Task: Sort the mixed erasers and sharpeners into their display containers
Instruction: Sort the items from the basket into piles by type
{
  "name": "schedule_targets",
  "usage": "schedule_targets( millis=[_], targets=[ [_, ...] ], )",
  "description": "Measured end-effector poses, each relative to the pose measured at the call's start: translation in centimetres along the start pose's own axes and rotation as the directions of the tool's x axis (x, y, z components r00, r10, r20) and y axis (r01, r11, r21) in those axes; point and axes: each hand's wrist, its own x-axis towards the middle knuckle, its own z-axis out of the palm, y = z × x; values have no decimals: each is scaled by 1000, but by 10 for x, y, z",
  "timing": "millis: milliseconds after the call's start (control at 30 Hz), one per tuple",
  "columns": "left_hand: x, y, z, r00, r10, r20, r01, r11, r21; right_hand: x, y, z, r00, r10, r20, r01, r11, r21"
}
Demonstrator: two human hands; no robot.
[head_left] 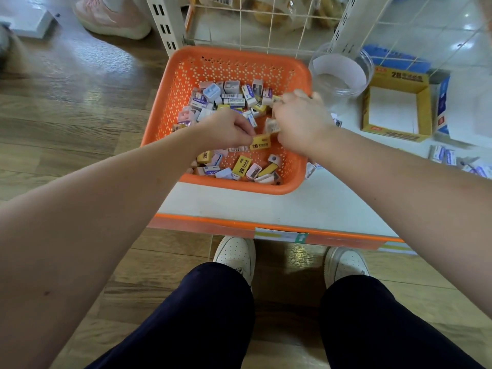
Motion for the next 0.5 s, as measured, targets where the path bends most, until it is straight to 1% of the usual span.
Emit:
schedule_targets(
  millis=[67, 133, 167, 233, 300, 400, 500],
  targets=[
    [-1, 2, -3, 995, -33, -96, 16, 984, -177, -1, 16, -1, 992, 34, -125, -12, 985, 169],
    [0, 5, -4, 972, -64, -226, -13, 946, -324, -3, 36, -5, 965, 106, -242, -24, 947, 320],
    [1, 8, -3, 951, -79, -300, -39, 928, -370, -7, 46, -6, 946, 149, -288, -34, 928, 371],
    [4, 19, -1, 903, -120, -413, -89, 887, -453, -19, 66, -4, 913, 215, -346, -55, 906, 419],
    [7, 33, 4, 867, -133, -481, -138, 862, -488, -34, 83, 5, 902, 272, -336, -109, 896, 431],
    [12, 59, 16, 823, -66, -565, -235, 865, -443, -56, 110, 23, 888, 373, -269, -229, 866, 445],
    [19, 86, 33, 813, -7, -583, -299, 853, -427, -80, 134, 35, 866, 461, -191, -338, 824, 455]
  ],
)
